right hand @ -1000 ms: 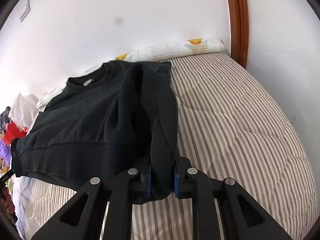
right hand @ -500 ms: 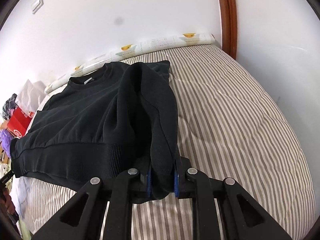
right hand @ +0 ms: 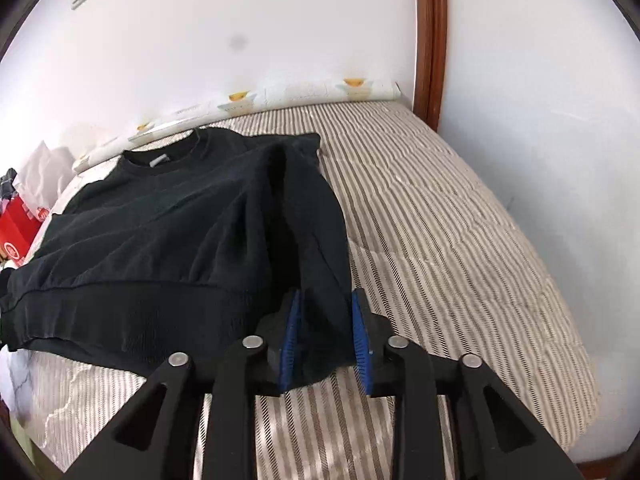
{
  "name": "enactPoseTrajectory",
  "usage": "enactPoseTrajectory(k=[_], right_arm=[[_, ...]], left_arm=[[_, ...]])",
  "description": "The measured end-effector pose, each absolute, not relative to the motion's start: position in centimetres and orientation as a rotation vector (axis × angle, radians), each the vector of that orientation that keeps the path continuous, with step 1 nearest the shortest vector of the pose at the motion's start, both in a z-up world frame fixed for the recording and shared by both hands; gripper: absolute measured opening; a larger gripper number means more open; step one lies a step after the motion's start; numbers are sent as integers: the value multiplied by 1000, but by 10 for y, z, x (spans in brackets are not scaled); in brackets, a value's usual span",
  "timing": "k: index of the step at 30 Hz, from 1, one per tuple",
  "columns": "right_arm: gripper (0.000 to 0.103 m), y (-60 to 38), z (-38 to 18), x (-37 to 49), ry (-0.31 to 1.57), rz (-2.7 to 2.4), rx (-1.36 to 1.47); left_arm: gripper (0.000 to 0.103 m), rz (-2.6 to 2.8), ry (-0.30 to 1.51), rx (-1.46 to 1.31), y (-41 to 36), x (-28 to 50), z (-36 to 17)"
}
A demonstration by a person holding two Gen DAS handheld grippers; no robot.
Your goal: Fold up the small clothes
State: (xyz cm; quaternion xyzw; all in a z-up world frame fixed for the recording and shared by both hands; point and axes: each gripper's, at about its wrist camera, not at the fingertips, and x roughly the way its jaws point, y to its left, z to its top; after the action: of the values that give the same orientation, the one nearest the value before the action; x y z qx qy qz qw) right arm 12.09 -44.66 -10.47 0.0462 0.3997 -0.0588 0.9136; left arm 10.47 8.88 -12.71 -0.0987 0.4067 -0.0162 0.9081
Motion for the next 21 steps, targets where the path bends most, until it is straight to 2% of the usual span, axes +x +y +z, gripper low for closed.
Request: enactPoseTrajectory(k=[2,4,5,9,11,16,21], right_arm=[[35,-445,-93,114,787,-119,96],[45,-440,-85,111,773,-85,115],[46,-437,-83,112,779,-56,126],[46,-416,-87,116,797,14,115],[46,-408,-95,121,810,20,105],[46,-407,-117,135,852,14,143],[45,-406,-131,141,859,-1,177]], left_arm=[[25,-25,830,-191,89,102,-127],[26,-15,826,-208,91,99,-125],[26,-12,828,-234,93,97,-123],[35,-25,795,-229,93,90,-110],[47,-29,774,-227,93,87,-105],[47,-109,767,-260,87,86,-99],[47,-156,810,-262,67,103,-116]])
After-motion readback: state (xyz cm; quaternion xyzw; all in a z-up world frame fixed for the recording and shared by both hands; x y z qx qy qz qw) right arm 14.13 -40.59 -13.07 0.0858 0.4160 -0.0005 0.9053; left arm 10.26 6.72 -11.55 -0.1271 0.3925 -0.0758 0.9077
